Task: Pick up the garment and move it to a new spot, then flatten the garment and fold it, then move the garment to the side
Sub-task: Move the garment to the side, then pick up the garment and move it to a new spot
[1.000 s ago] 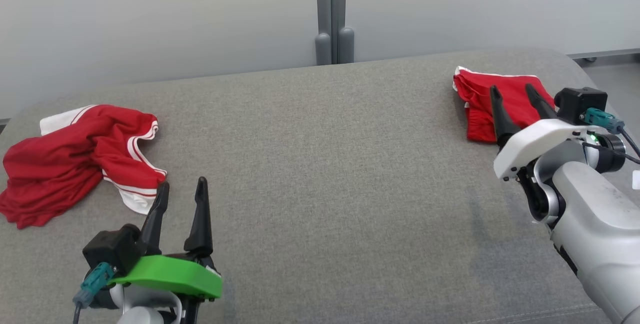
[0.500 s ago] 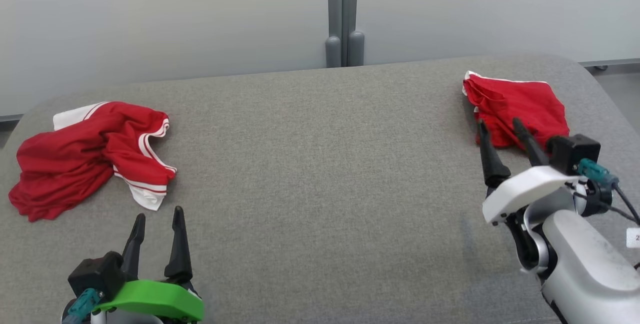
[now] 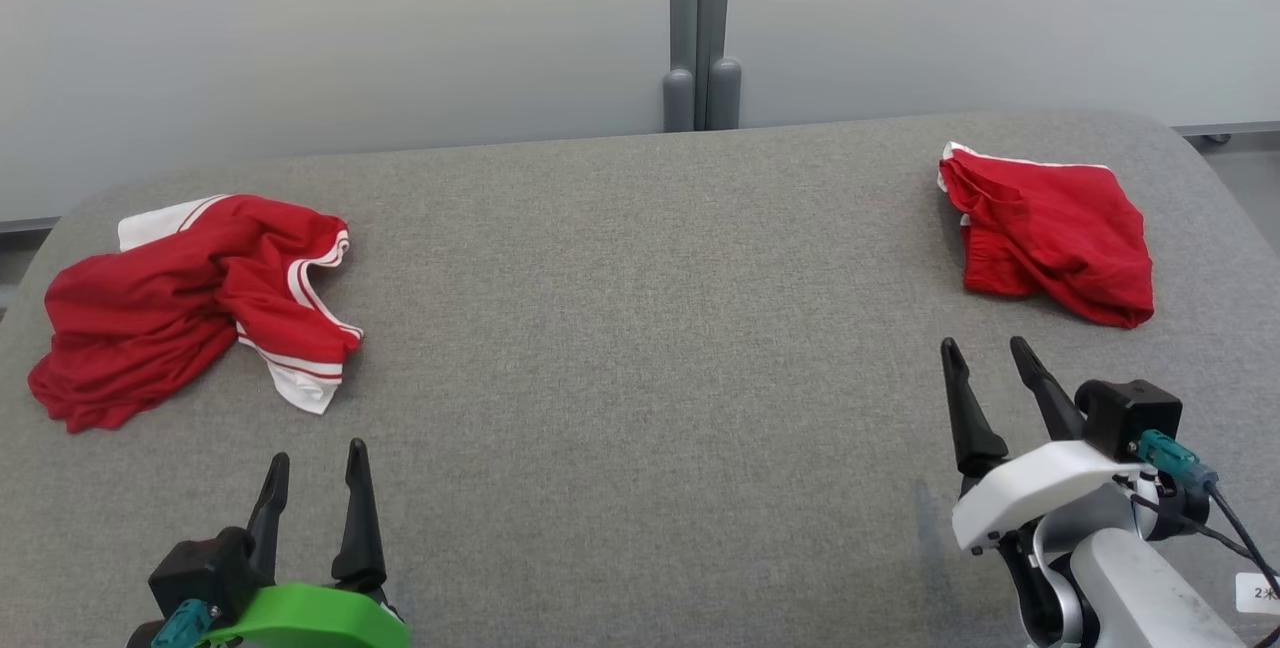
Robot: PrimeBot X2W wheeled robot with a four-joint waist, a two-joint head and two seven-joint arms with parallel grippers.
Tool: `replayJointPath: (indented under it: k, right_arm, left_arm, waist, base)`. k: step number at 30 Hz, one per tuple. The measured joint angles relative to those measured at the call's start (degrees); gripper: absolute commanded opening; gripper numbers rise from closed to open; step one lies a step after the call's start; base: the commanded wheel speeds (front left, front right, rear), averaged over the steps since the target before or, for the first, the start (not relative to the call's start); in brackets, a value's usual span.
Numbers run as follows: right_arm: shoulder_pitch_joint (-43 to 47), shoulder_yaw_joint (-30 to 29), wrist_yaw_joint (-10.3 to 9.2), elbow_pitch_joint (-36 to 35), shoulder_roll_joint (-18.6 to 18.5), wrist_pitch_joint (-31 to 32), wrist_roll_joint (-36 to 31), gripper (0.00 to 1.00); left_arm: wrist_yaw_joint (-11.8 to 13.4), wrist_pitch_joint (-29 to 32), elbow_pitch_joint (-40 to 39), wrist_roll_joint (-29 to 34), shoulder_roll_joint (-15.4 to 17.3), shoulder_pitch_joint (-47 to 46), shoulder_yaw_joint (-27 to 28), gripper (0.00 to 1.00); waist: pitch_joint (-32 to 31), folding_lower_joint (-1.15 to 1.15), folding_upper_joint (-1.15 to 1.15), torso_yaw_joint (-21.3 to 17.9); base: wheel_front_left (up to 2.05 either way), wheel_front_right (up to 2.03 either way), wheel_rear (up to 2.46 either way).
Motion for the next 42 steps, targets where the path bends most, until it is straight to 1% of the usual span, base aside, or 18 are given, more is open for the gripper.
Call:
replayJointPath:
  k: [7,15,21,28,35,37,42]
  right_arm:
    - [3.4,-1.3,0.0,-2.3,1.6,0.0,-2.4,1.0]
    - [5.9,-2.9,0.0,-4.9,2.0,0.0,-5.1,1.0]
    - [7.9,-5.1,0.0,-6.4,2.3,0.0,-6.7,1.0]
    - [9.0,-4.9,0.0,-8.4,3.0,0.0,-7.2,1.0]
    - [9.1,-1.1,0.2,-8.8,3.8,0.0,-7.6,1.0]
    - [9.1,-0.2,0.76,-8.8,4.0,0.0,-7.6,1.0]
    - [9.1,1.2,1.43,-8.8,4.9,0.0,-7.6,1.0]
  left_arm:
    - [0.0,0.0,0.0,0.3,-0.1,0.2,-0.1,1.0]
    - [0.0,0.0,0.0,1.1,-0.4,0.2,-0.1,1.0]
    - [0.0,0.0,0.0,1.7,-0.6,0.2,-1.6,1.0]
    - [0.0,0.0,0.1,1.7,-0.8,0.1,-2.1,1.0]
    - [0.0,0.0,-0.1,2.3,-0.9,0.2,1.2,1.0]
    - [0.0,0.0,-0.2,2.5,-0.9,0.2,2.0,1.0]
    - [0.0,-0.1,-1.1,3.2,-1.0,1.6,3.3,1.0]
  waist:
    - [0.1,0.0,0.0,0.0]
    - [0.3,0.0,0.0,0.3]
    - [0.2,0.0,0.0,1.7]
    - [-0.1,0.0,0.0,5.1]
    - [-0.8,0.0,0.0,9.9]
    - [-1.0,0.0,0.0,11.3]
    - [-1.5,0.0,0.0,15.1]
  base:
    - [0.0,0.0,0.0]
    - [0.0,0.0,0.0]
    - [0.0,0.0,0.0]
    - [0.0,0.0,0.0]
    - [0.0,0.0,0.0]
    - [0.0,0.0,0.0]
    - [0.0,0.0,0.0]
